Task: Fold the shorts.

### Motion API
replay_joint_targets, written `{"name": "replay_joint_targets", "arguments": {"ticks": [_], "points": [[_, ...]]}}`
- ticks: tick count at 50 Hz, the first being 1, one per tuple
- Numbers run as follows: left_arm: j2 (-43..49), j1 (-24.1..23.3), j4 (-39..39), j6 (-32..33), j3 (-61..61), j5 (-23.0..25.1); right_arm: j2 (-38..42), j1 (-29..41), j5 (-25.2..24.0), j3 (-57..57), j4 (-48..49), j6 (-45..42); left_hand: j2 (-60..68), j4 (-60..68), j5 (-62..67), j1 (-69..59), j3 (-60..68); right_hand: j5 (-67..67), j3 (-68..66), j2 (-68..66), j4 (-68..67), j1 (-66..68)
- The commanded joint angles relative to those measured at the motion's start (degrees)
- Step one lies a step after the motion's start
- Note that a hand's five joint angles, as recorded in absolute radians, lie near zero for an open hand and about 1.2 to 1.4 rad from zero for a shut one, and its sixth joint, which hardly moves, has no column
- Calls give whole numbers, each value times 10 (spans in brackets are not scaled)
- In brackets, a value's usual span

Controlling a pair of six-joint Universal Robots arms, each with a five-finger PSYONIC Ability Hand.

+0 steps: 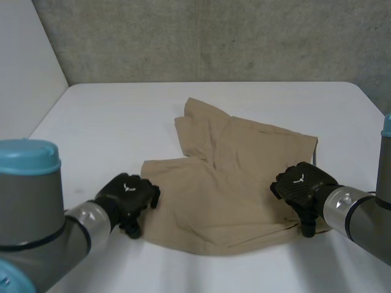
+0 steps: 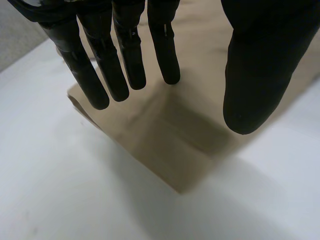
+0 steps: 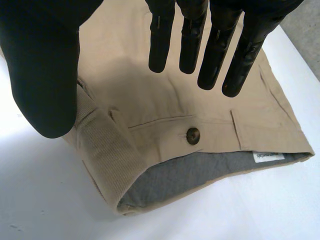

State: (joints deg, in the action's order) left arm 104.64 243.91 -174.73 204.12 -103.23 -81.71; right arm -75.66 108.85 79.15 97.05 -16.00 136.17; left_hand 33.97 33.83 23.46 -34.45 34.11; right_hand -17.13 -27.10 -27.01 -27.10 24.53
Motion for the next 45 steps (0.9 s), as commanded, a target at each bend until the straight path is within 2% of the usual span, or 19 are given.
{"name": "replay_joint_targets", "arguments": {"ticks": [1,6,18,22,24,25,27,28,30,31,32,37,40,45], "points": [[-29,8,-15,0,-55,-7,-1,-1,0,31,7,3,42,43,47,-37,40,-21,-22,-22,-22,47],[-24,31,-32,0,-58,-7,-1,-1,4,49,29,2,45,46,50,-40,44,-21,-22,-23,-22,47],[-8,36,-75,-3,-57,-8,-1,-1,6,75,54,2,57,58,62,-52,55,-23,-23,-24,-23,49],[2,36,-78,-2,-55,-7,-4,-6,6,96,68,3,57,58,62,-52,55,-65,-65,-66,-65,91],[7,36,-80,-2,-54,-7,-5,-16,6,108,79,3,57,58,62,-52,55,-150,-151,-152,-151,176],[9,36,-83,-2,-53,-7,-5,-16,6,108,79,3,57,58,62,-52,55,-151,-151,-152,-151,177],[14,36,-87,-1,-52,-7,-10,-26,6,118,89,3,57,58,62,-52,55,-263,-263,-264,-263,289],[16,36,-93,-1,-52,-7,-10,-26,6,118,89,3,58,60,64,-54,57,-263,-264,-265,-264,289],[21,36,-102,0,-52,-7,-12,-30,6,125,97,3,80,82,85,-75,79,-466,-466,-467,-466,492],[21,36,-102,0,-52,-7,-12,-30,6,125,97,3,80,82,85,-76,79,-467,-467,-468,-467,493],[28,35,-116,0,-51,-7,-13,-31,6,125,99,3,115,117,120,-111,114,-528,-528,-529,-528,554],[42,35,-131,3,-50,-8,-22,-34,5,127,106,15,273,275,279,-269,272,-529,-529,-530,-529,555],[48,35,-134,6,-49,-10,-24,-34,4,127,108,28,460,461,465,-455,458,-529,-529,-530,-529,555],[44,35,-128,6,-49,-10,-26,-33,5,127,110,32,460,462,465,-455,459,-529,-529,-530,-529,555]]}}
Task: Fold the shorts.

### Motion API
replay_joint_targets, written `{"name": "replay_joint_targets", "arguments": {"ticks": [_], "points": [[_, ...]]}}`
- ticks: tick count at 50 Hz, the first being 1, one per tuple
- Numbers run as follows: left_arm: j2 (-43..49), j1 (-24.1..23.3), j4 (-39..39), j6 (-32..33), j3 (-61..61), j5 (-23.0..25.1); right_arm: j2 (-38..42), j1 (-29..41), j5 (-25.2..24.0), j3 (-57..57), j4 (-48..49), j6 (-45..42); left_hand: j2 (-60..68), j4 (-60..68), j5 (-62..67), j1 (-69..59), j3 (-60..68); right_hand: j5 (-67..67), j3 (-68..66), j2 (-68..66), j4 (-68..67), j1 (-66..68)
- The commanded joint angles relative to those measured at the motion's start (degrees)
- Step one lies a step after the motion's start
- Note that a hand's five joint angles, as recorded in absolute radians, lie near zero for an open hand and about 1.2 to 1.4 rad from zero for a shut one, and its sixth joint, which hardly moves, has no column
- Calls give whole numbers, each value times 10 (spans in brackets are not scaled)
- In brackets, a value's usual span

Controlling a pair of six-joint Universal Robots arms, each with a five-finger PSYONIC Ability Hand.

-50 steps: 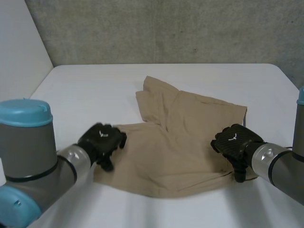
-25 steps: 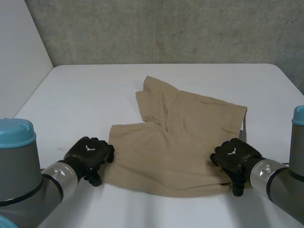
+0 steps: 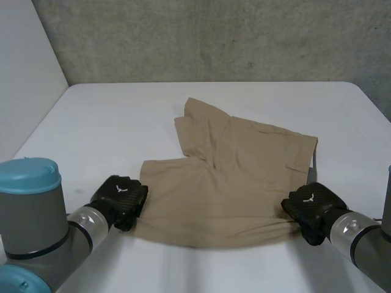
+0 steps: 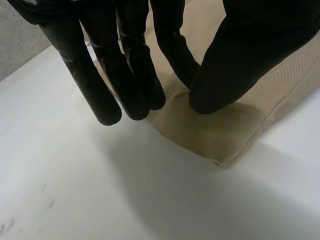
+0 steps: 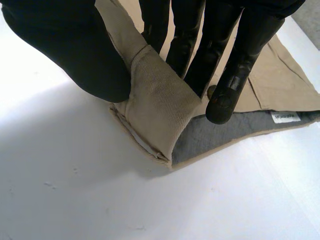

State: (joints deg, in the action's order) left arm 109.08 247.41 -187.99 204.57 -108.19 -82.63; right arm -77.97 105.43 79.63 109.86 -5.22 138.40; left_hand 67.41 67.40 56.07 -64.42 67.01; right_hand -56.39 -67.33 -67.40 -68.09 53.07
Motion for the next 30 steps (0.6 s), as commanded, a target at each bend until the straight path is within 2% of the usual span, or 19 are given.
{"name": "replay_joint_targets", "arguments": {"ticks": [1,11,14,15,16,17,30], "points": [[-3,-1,6,1,-2,-1,-4,1,0,-1,2,10,126,126,139,-156,130,-136,-127,-126,-119,269],[-35,-2,14,0,-9,-3,-10,2,-1,-2,2,11,126,126,139,-156,130,-136,-127,-126,-119,269],[-62,-2,25,-6,-14,-8,-10,1,-2,-2,4,11,-6,-6,7,-23,-2,-136,-127,-126,-119,269],[-62,-2,25,-6,-14,-8,-10,1,-2,-2,4,11,-7,-7,7,-23,-3,-136,-127,-126,-119,269],[-78,-3,29,-7,-20,-10,-10,1,-2,-2,6,11,-103,-103,-90,73,-99,-136,-127,-126,-119,269],[-83,-3,29,-7,-22,-10,-10,1,-2,-2,7,11,-118,-118,-104,88,-114,-136,-127,-126,-119,269],[-77,0,29,-7,-27,-11,-10,1,-2,0,9,11,-141,-141,-128,111,-137,-136,-127,-126,-119,269]]}}
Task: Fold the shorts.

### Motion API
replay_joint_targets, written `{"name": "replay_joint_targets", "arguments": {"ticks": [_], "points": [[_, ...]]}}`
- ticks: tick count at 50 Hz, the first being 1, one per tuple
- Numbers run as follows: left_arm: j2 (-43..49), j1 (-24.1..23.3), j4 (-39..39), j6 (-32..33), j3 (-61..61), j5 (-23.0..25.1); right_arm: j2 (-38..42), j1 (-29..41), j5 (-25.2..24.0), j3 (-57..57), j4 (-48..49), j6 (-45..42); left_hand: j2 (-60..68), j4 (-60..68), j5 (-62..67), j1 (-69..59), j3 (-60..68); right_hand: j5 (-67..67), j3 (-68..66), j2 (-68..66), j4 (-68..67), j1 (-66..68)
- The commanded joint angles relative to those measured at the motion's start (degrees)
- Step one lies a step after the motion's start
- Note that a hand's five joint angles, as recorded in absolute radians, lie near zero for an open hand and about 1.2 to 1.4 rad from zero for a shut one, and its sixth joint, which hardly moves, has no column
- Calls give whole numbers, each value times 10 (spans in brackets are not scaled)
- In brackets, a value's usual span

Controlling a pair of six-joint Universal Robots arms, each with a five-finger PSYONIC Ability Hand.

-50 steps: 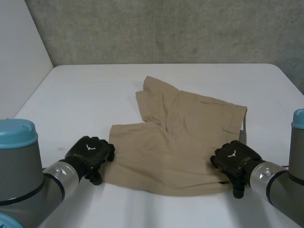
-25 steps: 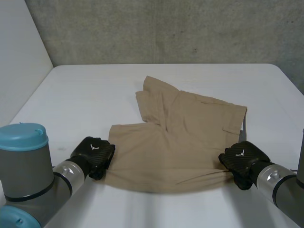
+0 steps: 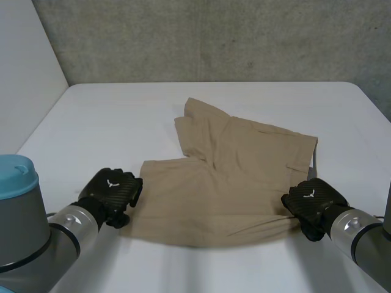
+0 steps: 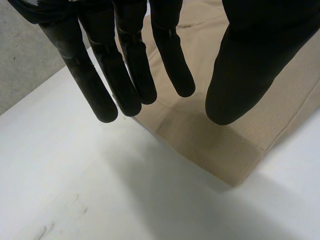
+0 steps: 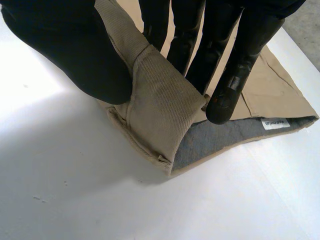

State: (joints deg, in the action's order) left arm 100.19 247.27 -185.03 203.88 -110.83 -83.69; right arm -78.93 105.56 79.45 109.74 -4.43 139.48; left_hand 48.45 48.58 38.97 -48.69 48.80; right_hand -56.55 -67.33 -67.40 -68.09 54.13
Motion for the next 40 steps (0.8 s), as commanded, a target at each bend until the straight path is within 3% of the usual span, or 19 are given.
{"name": "replay_joint_targets", "arguments": {"ticks": [1,16,20,26,35,40], "points": [[15,1,-1,0,-1,0,0,0,0,2,1,0,42,40,36,-39,38,-135,-127,-126,-119,259],[77,1,-15,1,10,4,0,0,-1,6,3,0,-43,-44,-48,45,-46,-135,-127,-126,-119,259],[79,1,-16,1,9,3,0,-1,-1,7,6,0,6,5,1,-4,3,-135,-127,-126,-119,259],[78,1,-30,1,7,2,0,0,0,8,7,0,315,314,310,-313,312,-135,-127,-126,-119,259],[76,-4,-23,0,-1,1,-5,0,2,9,5,0,316,314,310,-313,312,-135,-127,-126,-119,259],[26,-8,12,7,-20,1,-17,1,3,10,-4,-8,316,314,310,-313,312,-135,-127,-126,-119,259]]}}
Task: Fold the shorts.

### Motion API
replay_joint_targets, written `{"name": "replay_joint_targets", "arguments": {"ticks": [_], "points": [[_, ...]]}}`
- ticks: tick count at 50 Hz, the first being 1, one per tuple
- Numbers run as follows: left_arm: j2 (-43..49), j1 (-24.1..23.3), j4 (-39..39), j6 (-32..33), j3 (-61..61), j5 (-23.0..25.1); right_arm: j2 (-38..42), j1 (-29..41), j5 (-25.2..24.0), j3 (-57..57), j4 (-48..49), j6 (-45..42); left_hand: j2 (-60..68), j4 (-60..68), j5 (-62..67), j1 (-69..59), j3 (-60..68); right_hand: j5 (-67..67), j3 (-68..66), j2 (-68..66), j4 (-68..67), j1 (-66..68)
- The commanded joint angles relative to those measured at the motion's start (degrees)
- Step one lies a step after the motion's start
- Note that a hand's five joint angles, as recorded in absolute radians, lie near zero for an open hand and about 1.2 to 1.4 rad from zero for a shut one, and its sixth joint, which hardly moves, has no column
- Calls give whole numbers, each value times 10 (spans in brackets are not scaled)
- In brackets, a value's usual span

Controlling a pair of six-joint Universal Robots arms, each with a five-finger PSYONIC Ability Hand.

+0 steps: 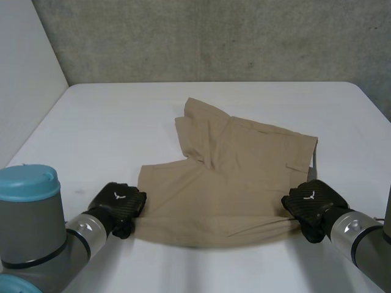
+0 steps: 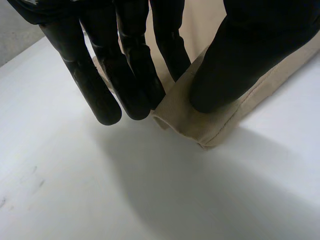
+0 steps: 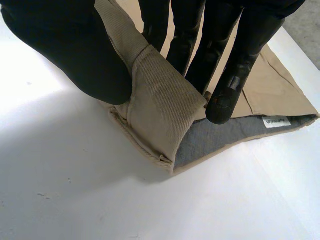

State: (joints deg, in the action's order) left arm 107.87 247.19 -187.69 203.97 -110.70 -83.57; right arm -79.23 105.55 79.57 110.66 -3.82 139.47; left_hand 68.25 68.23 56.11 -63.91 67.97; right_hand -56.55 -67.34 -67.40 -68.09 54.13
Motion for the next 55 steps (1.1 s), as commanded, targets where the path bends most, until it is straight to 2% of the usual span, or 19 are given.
{"name": "replay_joint_targets", "arguments": {"ticks": [1,7,13,21,22,23,25,26,27,32,38,39,41,48,53,55], "points": [[-66,-8,51,6,-24,0,-17,1,1,2,-13,-10,117,118,139,-161,120,-134,-127,-126,-119,259],[-185,-14,186,9,-45,0,-52,0,-7,4,-100,-59,117,118,139,-161,120,-134,-127,-126,-119,259],[-249,-16,271,9,-58,1,-70,-3,-9,19,-168,-124,117,118,139,-161,120,-134,-127,-126,-119,259],[-251,-22,276,10,-64,2,-71,-11,-17,38,-182,-172,117,118,139,-161,120,-134,-127,-126,-119,259],[-243,-24,276,10,-59,2,-71,-12,-28,31,-177,-169,61,61,82,-105,64,-2,6,7,14,126],[-231,-26,274,10,-49,2,-71,-16,-42,24,-168,-165,-144,-144,-123,101,-141,203,211,211,218,-78],[-218,-27,271,13,-32,2,-72,-18,-49,21,-162,-162,-294,-293,-272,250,-291,253,261,262,268,-129],[-213,-28,269,15,-23,2,-72,-18,-49,21,-162,-162,-321,-321,-300,278,-318,254,261,262,269,-129],[-204,-28,265,20,-2,2,-80,-30,-66,7,-141,-136,-326,-326,-305,283,-323,402,410,410,417,-277],[-172,-31,223,24,58,5,-102,-49,-85,-18,-129,-69,-342,-341,-320,298,-339,440,448,449,456,-316],[-108,-44,146,25,115,6,-104,-70,-117,-26,-128,-42,-342,-341,-320,298,-339,439,446,447,454,-314],[-64,-56,113,25,151,6,-104,-75,-124,-26,-125,-39,-340,-340,-318,296,-337,439,446,447,454,-314],[-30,-64,99,26,179,6,-104,-77,-127,-26,-124,-38,-340,-340,-318,296,-337,439,446,447,454,-314],[124,-87,92,27,334,15,-97,-89,-130,-18,-104,-23,-340,-340,-318,296,-337,452,460,460,467,-328],[203,-88,91,50,427,56,-92,-89,-131,-16,-96,-3,-340,-340,-318,296,-337,502,510,511,518,-378],[235,-88,88,76,463,87,-92,-90,-131,-14,-95,-1,-342,-341,-320,298,-339,502,510,511,518,-378]]}}
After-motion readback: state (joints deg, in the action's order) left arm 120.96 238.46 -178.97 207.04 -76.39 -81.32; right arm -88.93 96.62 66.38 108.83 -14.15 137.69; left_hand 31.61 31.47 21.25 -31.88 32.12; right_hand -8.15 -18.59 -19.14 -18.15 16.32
